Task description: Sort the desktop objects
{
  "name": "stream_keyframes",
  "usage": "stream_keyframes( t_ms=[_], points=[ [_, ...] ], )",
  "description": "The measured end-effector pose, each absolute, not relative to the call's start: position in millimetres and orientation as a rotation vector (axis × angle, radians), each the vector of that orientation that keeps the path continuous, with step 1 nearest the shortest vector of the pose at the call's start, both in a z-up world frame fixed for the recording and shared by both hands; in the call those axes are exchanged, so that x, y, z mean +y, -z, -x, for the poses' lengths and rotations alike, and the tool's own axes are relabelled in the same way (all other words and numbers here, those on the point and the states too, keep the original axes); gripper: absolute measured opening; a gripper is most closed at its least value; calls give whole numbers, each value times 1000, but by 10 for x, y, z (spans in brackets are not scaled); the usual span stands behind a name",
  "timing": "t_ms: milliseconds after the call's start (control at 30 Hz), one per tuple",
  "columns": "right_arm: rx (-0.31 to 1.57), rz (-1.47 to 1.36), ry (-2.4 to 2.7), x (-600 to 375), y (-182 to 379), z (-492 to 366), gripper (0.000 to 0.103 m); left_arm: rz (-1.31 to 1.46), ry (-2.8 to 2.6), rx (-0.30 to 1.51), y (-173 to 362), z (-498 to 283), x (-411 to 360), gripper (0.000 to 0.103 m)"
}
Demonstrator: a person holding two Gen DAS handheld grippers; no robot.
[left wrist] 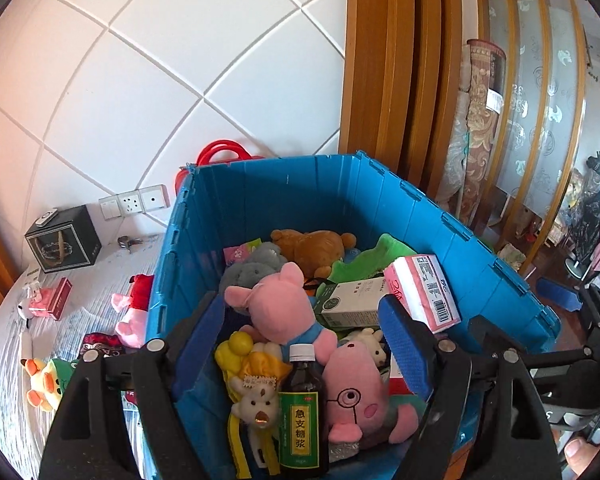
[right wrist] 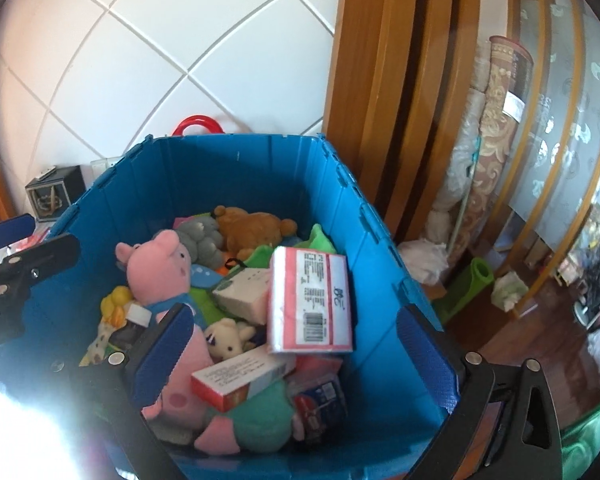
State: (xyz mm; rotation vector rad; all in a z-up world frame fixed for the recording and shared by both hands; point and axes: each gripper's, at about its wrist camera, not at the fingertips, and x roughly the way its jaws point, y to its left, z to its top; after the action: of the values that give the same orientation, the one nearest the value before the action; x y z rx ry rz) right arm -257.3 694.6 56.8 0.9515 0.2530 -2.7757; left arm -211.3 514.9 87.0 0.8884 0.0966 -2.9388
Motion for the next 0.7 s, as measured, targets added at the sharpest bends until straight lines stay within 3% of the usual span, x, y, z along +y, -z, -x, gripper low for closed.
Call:
stream_keyframes(
  t_ms=[367, 700],
  points=[
    [134, -927, 2779, 7047, -492, 1949, 103, -698, 2919, 178, -770, 1499, 5061, 82],
    [148, -895, 2817, 7072, -627, 1754, 103, -698, 2929, 122, -824, 1315, 5204, 82]
  ],
)
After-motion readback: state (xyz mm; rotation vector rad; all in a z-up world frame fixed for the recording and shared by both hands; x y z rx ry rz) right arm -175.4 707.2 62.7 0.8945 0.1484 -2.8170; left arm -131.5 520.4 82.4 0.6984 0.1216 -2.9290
